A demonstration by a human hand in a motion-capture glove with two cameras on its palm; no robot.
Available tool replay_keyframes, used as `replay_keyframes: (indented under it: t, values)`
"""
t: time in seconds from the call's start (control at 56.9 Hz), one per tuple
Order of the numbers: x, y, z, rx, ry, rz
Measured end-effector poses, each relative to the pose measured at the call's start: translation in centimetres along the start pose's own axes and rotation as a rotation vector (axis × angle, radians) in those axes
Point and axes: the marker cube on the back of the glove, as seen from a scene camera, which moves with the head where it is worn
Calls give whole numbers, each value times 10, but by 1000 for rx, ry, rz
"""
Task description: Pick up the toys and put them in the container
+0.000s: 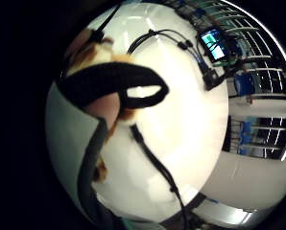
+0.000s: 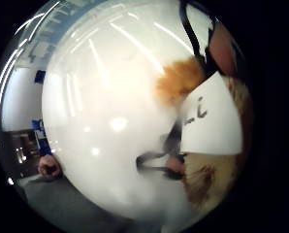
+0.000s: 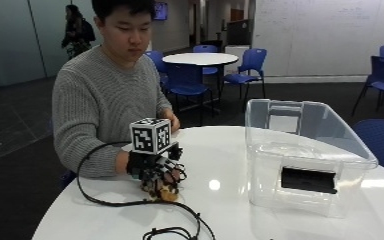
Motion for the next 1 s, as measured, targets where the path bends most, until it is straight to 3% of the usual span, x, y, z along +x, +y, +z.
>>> replay_keyframes:
  t: [0.106, 0.352, 0.475, 0.58, 0.704, 0.862, 0.932, 1.003]
  values:
    - [0, -4, 0, 105, -41, -8]
    - [7, -5, -13, 147, -157, -47]
    - [-4, -3, -70, 231, -396, -82]
    - [-16, -12, -129, 333, -385, -169]
    - [-30, -34, -192, 435, -315, -268]
    - [-61, -72, -229, 446, -322, -369]
    - [-63, -112, -236, 492, -202, -445]
    - [-88, -158, -250, 464, -220, -379]
